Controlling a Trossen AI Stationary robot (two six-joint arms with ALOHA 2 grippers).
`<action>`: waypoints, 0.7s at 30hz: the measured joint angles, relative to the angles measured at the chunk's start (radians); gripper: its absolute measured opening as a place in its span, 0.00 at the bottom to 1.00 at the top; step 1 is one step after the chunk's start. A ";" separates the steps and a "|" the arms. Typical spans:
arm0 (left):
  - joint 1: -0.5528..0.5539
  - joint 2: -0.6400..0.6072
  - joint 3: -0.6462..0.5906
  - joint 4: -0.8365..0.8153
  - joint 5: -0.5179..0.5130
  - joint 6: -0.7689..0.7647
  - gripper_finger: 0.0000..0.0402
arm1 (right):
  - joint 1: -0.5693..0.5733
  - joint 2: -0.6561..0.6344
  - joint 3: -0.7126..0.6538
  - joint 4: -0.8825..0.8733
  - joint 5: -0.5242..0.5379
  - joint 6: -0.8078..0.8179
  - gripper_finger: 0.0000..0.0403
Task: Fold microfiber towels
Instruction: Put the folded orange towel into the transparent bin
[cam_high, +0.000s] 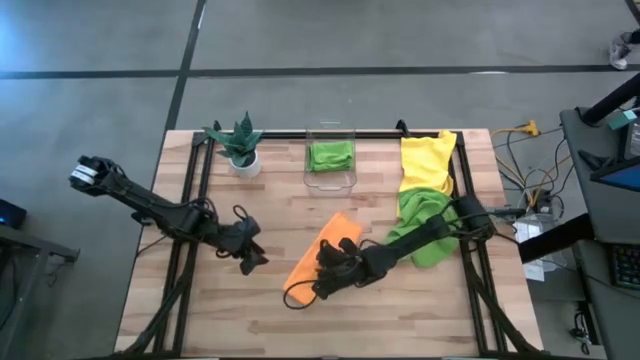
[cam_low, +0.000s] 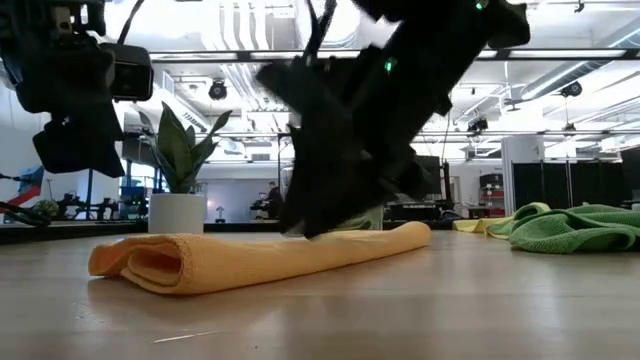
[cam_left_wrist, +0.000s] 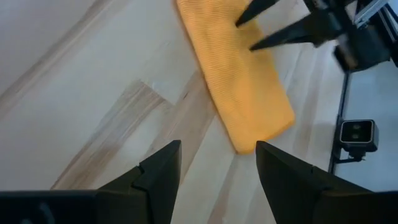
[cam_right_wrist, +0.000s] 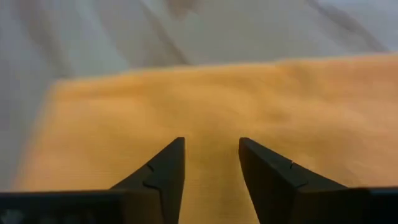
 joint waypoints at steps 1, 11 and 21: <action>-0.003 0.000 0.000 0.005 0.001 0.000 0.48 | -0.003 -0.025 -0.036 0.074 -0.021 -0.011 0.37; -0.021 0.027 -0.006 0.052 0.003 0.046 0.48 | -0.020 -0.262 -0.389 0.360 -0.009 0.030 0.34; -0.021 0.115 -0.041 0.235 0.034 0.042 0.48 | -0.027 -0.220 -0.290 0.234 -0.009 -0.027 0.33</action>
